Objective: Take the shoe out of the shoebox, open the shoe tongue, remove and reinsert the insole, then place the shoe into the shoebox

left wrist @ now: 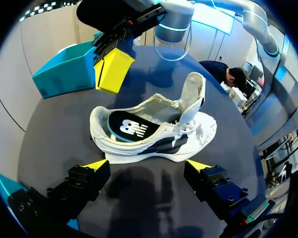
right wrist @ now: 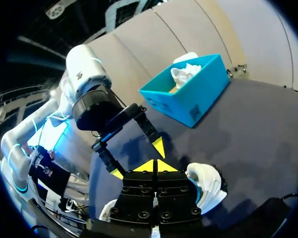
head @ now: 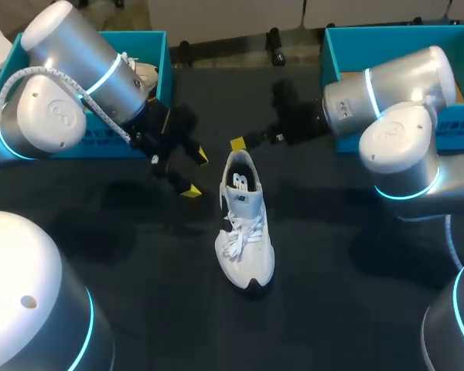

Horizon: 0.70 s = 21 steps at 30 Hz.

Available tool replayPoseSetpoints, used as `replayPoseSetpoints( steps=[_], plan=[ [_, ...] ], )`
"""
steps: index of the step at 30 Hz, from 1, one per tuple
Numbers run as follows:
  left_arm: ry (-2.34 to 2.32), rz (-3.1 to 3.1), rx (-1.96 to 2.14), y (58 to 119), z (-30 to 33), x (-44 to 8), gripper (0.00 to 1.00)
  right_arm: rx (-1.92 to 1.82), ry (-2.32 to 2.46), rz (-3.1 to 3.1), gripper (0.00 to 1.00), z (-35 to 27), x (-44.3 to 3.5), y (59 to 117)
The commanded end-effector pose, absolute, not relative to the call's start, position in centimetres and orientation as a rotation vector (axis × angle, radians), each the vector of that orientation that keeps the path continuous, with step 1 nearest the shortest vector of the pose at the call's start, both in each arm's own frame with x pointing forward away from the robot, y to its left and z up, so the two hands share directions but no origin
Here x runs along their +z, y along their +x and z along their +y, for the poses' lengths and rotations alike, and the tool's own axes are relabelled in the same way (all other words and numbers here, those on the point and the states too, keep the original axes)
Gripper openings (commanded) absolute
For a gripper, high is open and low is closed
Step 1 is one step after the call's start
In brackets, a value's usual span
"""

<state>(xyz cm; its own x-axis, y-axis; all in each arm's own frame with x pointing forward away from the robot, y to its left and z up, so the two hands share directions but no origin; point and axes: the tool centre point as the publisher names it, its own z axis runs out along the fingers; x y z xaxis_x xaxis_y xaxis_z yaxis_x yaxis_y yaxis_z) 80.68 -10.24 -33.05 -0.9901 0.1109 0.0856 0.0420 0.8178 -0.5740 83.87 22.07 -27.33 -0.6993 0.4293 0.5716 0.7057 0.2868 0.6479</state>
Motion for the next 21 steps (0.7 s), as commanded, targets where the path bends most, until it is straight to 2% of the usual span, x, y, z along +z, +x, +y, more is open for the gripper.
replayPoseSetpoints(
  steps=[1,8,21],
  plan=[
    [-0.123,-2.884,0.907,80.7,-10.2,-33.1,1.0,-1.17,-1.26,-2.454,0.0,22.0,-26.0,83.6],
    [-0.123,-2.884,0.907,80.7,-10.2,-33.1,1.0,-1.17,-1.26,-2.454,0.0,22.0,-26.0,83.6],
    [-0.197,-2.917,0.894,81.4,-7.0,-28.0,1.0,-1.202,-1.331,-2.423,0.0,21.6,-26.7,83.9]
  ],
)
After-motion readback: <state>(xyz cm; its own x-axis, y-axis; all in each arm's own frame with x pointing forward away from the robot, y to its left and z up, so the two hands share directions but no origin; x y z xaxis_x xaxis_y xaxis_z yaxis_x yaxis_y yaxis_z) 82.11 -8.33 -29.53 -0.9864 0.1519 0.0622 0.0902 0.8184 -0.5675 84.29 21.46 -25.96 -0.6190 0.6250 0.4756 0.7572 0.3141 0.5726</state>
